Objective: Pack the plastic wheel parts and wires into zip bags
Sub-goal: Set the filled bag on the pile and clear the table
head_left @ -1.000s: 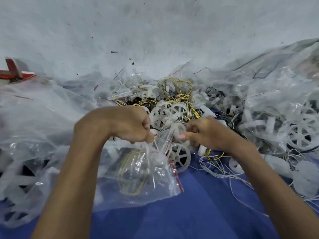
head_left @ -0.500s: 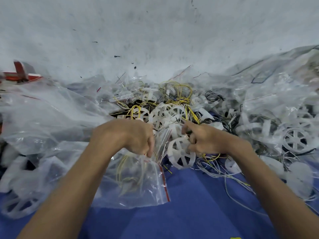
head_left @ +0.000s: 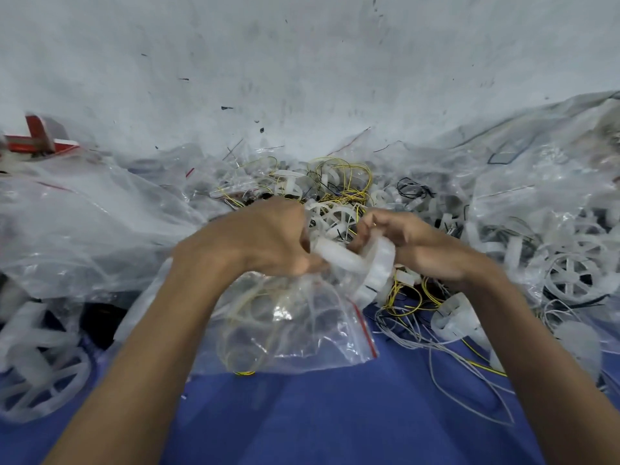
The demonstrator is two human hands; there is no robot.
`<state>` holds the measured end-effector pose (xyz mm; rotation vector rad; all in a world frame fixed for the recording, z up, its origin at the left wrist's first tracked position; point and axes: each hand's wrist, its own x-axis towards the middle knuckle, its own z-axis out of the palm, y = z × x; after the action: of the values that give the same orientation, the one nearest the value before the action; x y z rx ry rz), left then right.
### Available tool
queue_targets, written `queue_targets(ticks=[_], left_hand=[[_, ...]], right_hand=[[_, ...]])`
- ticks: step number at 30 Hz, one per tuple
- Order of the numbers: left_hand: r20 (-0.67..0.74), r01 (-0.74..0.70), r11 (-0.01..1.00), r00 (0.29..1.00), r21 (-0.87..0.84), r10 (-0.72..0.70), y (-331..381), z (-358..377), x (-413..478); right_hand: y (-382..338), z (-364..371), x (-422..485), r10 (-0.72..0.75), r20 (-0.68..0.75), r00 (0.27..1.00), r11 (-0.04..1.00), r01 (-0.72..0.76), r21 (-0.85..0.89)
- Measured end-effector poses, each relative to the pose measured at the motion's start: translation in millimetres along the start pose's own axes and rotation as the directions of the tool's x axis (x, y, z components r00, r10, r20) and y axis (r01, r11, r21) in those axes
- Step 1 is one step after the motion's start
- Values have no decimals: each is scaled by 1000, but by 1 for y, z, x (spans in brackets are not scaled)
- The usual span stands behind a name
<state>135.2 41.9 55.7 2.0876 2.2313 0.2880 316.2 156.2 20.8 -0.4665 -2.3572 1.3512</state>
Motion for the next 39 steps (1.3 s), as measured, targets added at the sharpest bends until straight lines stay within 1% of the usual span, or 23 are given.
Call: queue_targets(ticks=[2, 5, 8, 11, 14, 15, 16, 17, 19, 20, 21, 22, 24, 26, 28, 29, 30, 32, 33, 35, 36, 37, 39], left_hand=[[-110, -64, 997, 992, -34, 60, 5, -2, 3], [-139, -117, 990, 985, -80, 105, 8, -1, 7], [-173, -165, 977, 975, -132, 142, 8, 5, 13], [-246, -200, 966, 957, -163, 157, 12, 9, 19], [-277, -247, 950, 942, -193, 189, 15, 12, 22], [-282, -257, 942, 940, -215, 192, 15, 11, 22], [-292, -266, 932, 937, -247, 190, 15, 10, 21], [-307, -274, 916, 934, -292, 182, 14, 8, 20], [-348, -285, 877, 926, -386, 148, 12, 3, 17], [-372, -291, 862, 919, -415, 131, 10, 1, 15], [-395, -297, 855, 911, -425, 120, 8, -2, 14], [-413, -303, 857, 903, -417, 118, 6, -4, 13], [-434, -305, 873, 892, -381, 123, 4, -5, 12], [-442, -315, 871, 887, -377, 130, 2, -5, 13], [-421, -325, 863, 895, -388, 148, 1, -4, 13], [-409, -328, 861, 899, -388, 157, 1, -3, 14], [-400, -329, 862, 902, -386, 165, 2, -2, 15], [-382, -324, 869, 908, -374, 174, 6, 1, 19], [-376, -317, 880, 910, -353, 177, 9, 3, 20], [-388, -294, 914, 906, -281, 172, 13, 6, 23], [-404, -291, 921, 899, -259, 170, 13, 7, 23], [-419, -302, 916, 891, -264, 173, 14, 6, 23], [-432, -347, 880, 882, -325, 189, 15, 4, 20]], right_hand=[[-8, 1, -2, -45, -49, 998, 999, 46, 11], [-13, -1, -4, -44, -91, 995, 999, 41, -35], [-12, -10, -8, 14, -162, 987, 982, -44, -184], [-14, -12, -9, 22, -207, 978, 949, -86, -304], [-15, -7, -6, 6, -202, 979, 857, -110, -504], [-17, -4, -4, 4, -201, 980, 851, -109, -514], [-18, -2, -4, 8, -198, 980, 878, -102, -468], [-20, 0, -4, 22, -190, 982, 925, -92, -368], [-24, 1, -7, 53, -161, 986, 995, -66, -80], [-25, 2, -8, 56, -134, 989, 998, -52, 33], [-26, 2, -9, 56, -106, 993, 994, -46, 101], [-26, 3, -8, 60, -82, 995, 990, -49, 134], [-24, 7, -3, 97, -99, 990, 992, -88, 90], [-19, 11, 4, 123, -221, 967, 989, -137, -47], [-15, 13, 9, 79, -345, 935, 969, -153, -195], [-13, 14, 11, 59, -382, 922, 969, -145, -202], [-11, 16, 13, 51, -405, 913, 979, -126, -160], [-12, 23, 14, 43, -389, 920, 999, -43, 9], [-15, 28, 15, 17, -355, 935, 996, 16, 91], [-18, 38, 17, -21, -288, 957, 975, 83, 204], [-17, 43, 18, -28, -257, 966, 973, 86, 216], [-16, 47, 19, -31, -228, 973, 980, 75, 186], [-16, 57, 22, -19, -180, 984, 999, 26, 38]])
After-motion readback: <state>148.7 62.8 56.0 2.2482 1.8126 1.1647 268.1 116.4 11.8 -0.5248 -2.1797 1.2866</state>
